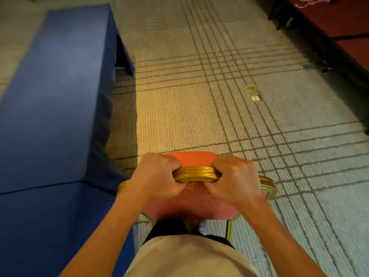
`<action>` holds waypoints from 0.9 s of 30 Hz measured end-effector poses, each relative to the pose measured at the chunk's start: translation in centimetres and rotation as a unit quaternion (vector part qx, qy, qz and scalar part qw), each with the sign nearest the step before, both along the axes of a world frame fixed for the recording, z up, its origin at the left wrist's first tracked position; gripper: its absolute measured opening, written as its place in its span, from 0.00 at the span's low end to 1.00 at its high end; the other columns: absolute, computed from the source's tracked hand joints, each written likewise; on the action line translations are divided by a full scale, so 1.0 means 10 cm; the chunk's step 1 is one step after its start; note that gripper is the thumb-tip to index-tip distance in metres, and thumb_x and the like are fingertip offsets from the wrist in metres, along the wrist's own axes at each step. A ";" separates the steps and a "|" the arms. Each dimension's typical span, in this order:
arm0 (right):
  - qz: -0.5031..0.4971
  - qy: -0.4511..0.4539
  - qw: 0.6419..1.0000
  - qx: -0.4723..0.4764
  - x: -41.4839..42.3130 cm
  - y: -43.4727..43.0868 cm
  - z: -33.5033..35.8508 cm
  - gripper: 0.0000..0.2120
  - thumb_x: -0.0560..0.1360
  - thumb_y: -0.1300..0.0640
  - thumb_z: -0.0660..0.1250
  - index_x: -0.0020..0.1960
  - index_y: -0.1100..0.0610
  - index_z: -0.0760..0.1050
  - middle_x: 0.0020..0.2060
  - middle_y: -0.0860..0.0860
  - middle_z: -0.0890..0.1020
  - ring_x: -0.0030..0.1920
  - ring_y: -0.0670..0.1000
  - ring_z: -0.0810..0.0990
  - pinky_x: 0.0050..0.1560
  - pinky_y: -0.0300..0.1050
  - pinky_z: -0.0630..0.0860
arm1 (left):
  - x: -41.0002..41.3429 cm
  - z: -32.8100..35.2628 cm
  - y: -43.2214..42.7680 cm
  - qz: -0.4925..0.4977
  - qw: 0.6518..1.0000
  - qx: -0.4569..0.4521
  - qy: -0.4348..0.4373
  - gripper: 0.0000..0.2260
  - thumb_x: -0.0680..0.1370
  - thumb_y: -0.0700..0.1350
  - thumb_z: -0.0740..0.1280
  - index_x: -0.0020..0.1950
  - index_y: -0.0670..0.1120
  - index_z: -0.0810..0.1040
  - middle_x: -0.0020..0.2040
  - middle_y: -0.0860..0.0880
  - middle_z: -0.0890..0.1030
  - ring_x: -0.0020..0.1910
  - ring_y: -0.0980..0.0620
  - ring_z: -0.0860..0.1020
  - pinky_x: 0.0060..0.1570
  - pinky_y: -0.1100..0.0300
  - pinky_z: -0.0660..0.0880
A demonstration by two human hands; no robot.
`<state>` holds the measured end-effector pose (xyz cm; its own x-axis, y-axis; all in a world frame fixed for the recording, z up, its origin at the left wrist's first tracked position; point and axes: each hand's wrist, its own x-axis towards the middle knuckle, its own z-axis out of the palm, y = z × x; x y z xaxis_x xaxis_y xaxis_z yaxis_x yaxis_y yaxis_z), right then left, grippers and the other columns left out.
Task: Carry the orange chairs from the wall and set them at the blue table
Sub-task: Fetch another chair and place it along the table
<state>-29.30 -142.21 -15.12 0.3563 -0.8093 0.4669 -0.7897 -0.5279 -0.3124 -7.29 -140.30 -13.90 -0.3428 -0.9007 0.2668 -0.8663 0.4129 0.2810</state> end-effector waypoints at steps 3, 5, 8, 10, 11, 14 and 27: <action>0.029 -0.001 1.000 -0.003 0.16 -0.46 0.01 0.13 0.65 0.47 0.71 0.29 0.53 0.74 0.26 0.47 0.76 0.27 0.52 0.76 0.29 0.39 0.62 | 0.17 0.02 -0.37 0.019 1.000 0.000 0.004 0.20 0.62 0.54 0.71 0.30 0.54 0.57 0.22 0.51 0.68 0.20 0.49 0.66 0.29 0.62 0.59; 0.051 0.010 0.999 -0.003 0.33 -0.75 -0.04 0.12 0.65 0.47 0.71 0.29 0.53 0.75 0.26 0.47 0.77 0.28 0.52 0.77 0.28 0.40 0.64 | 0.33 -0.07 -0.57 0.038 0.999 0.005 0.005 0.22 0.62 0.53 0.71 0.29 0.55 0.55 0.22 0.51 0.65 0.22 0.52 0.61 0.27 0.61 0.58; 0.092 0.017 0.995 0.023 0.62 -1.17 -0.15 0.15 0.66 0.45 0.69 0.28 0.54 0.74 0.26 0.47 0.76 0.27 0.52 0.76 0.26 0.42 0.66 | 0.58 -0.20 -0.87 0.086 0.996 0.023 0.013 0.25 0.62 0.52 0.73 0.29 0.55 0.52 0.23 0.51 0.64 0.22 0.52 0.60 0.26 0.60 0.59; 0.106 0.031 0.994 0.018 0.85 -1.55 -0.18 0.15 0.65 0.45 0.72 0.28 0.54 0.74 0.26 0.47 0.77 0.28 0.52 0.77 0.26 0.42 0.67 | 0.79 -0.26 -1.17 0.108 0.994 0.015 0.021 0.24 0.63 0.53 0.72 0.28 0.54 0.54 0.22 0.49 0.67 0.21 0.50 0.62 0.25 0.59 0.62; 0.111 0.037 0.993 0.023 0.97 -1.71 -0.18 0.14 0.64 0.45 0.73 0.28 0.53 0.74 0.26 0.47 0.77 0.28 0.52 0.77 0.26 0.42 0.67 | 0.90 -0.28 -1.29 0.114 0.993 0.023 0.028 0.23 0.63 0.53 0.72 0.28 0.54 0.55 0.22 0.48 0.68 0.21 0.48 0.65 0.24 0.57 0.63; 0.122 0.042 0.992 0.008 1.39 -2.32 -0.08 0.14 0.65 0.45 0.70 0.28 0.53 0.73 0.26 0.48 0.77 0.28 0.54 0.78 0.27 0.44 0.70 | 1.30 -0.23 -1.84 0.130 0.991 0.007 0.031 0.20 0.62 0.53 0.70 0.28 0.52 0.56 0.23 0.48 0.70 0.22 0.46 0.70 0.23 0.57 0.65; 0.223 0.052 0.973 0.021 2.64 -3.87 0.08 0.15 0.64 0.43 0.67 0.28 0.53 0.70 0.27 0.48 0.76 0.30 0.54 0.78 0.27 0.45 0.70 | 2.34 -0.07 -3.00 0.208 0.978 0.000 -0.019 0.19 0.59 0.52 0.69 0.29 0.52 0.56 0.23 0.49 0.69 0.25 0.51 0.56 0.26 0.64 0.51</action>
